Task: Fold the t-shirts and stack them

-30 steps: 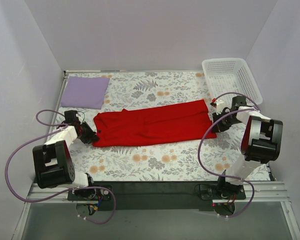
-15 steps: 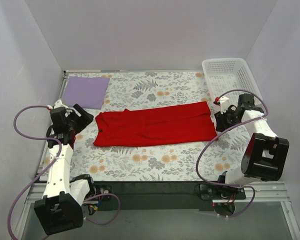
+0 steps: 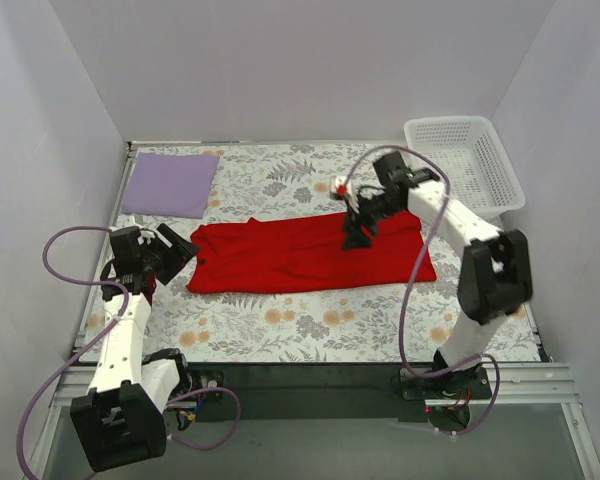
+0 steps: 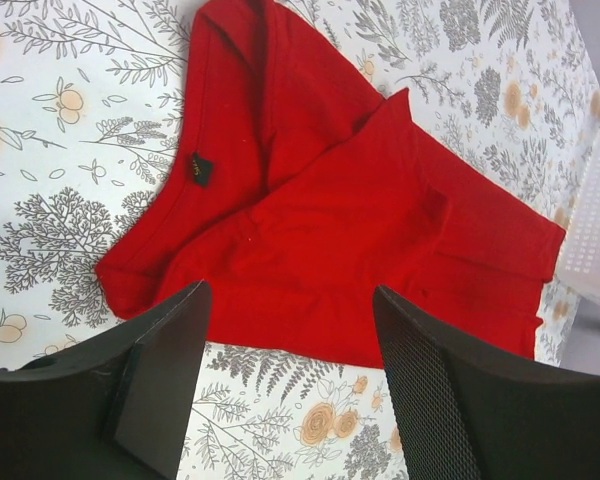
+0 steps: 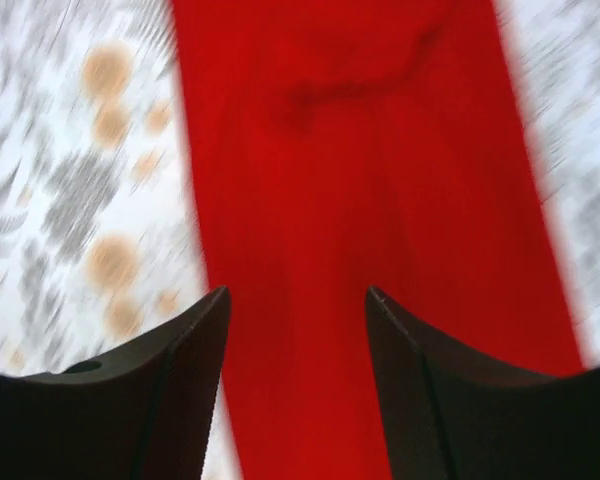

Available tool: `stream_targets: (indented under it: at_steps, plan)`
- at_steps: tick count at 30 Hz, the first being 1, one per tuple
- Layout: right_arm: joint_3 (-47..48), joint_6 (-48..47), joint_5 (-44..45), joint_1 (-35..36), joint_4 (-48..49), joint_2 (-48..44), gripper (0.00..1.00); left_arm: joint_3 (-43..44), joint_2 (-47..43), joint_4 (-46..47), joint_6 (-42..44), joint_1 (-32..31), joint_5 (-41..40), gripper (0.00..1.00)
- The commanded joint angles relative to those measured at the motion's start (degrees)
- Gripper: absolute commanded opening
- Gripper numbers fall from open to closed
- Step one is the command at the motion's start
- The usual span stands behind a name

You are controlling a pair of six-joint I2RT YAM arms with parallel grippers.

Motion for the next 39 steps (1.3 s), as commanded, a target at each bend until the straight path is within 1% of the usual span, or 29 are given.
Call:
stream_targets:
  at_steps: [1,2,3,4,5,6,7,8,9,10,11,13,16,20,27,30,33,34,36,37,39]
  plan:
    - [19.8,19.7,-2.4,3.8,5.1,15.1,0.61,1.3,-3.3,-0.4,2.0,-0.1,3.0,0.64]
    - [23.6,23.6,-2.6,4.5,5.4,18.7,0.61,0.4,-4.1,-0.6,1.9,-0.1,2.9,0.64]
    - [28.5,26.3,-3.2,5.6,5.1,25.6,0.61,-0.1,-5.1,-0.4,1.5,-0.1,3.4,0.64]
    - [36.3,32.2,-2.8,6.1,5.3,28.8,0.63,-0.6,-6.6,0.2,1.4,0.0,3.8,0.64]
    - [41.1,34.3,-2.3,6.6,5.2,31.8,0.63,-1.1,-7.0,0.4,1.4,-0.1,4.1,0.64]
    - [44.8,35.7,-3.3,7.4,5.5,37.0,0.64,-0.9,-7.2,0.4,1.4,-0.1,4.1,0.64]
    - [50.5,37.7,-2.8,7.7,6.2,39.1,0.68,-0.8,-7.2,0.4,1.8,-0.1,4.1,0.64]
    - [52.7,43.1,-1.4,8.3,7.3,40.9,0.69,-0.7,-6.8,0.5,1.8,-0.1,4.2,0.64]
    - [54.1,44.9,1.0,9.4,8.6,43.5,0.69,-1.1,-6.7,0.6,1.8,-0.1,4.3,0.64]
    - [54.6,45.7,1.2,9.8,11.3,44.2,0.71,-1.3,-6.5,1.0,1.8,-0.1,4.2,0.64]
    - [53.5,49.3,1.8,10.4,13.8,44.5,0.72,-1.6,-6.6,1.1,1.8,0.0,4.1,0.64]
    - [53.0,50.9,4.9,11.4,18.0,45.7,0.73,-1.5,-6.8,1.3,2.0,-0.1,4.1,0.64]
    - [54.7,53.1,7.7,12.2,20.8,47.9,0.73,-1.7,-7.3,1.3,2.0,-0.1,4.3,0.64]
    - [55.8,53.0,7.7,12.9,21.1,50.6,0.73,-1.9,-7.8,1.7,2.0,-0.1,4.7,0.64]
    - [53.4,52.4,5.2,14.7,20.9,52.5,0.70,-2.1,-8.2,2.1,1.9,0.0,4.9,0.63]
    - [52.0,51.5,4.8,15.9,20.3,52.2,0.67,-2.2,-8.2,2.3,1.8,0.0,5.0,0.63]
    - [51.0,51.6,6.1,16.3,20.3,51.8,0.58,-2.3,-8.3,2.4,1.8,-0.2,5.2,0.61]
    - [51.1,51.7,7.0,16.2,20.1,51.8,0.53,-2.3,-8.5,2.4,1.8,0.0,5.1,0.61]
    - [50.9,51.6,9.0,16.1,20.1,51.6,0.48,-2.2,-8.6,2.5,1.8,-0.1,5.2,0.61]
    - [50.8,51.6,9.4,16.1,20.1,51.5,0.43,-2.3,-8.6,2.4,1.8,-0.1,5.2,0.61]
    - [50.6,51.6,10.1,15.6,19.9,51.2,0.38,-2.3,-8.6,2.4,1.8,-0.1,5.2,0.61]
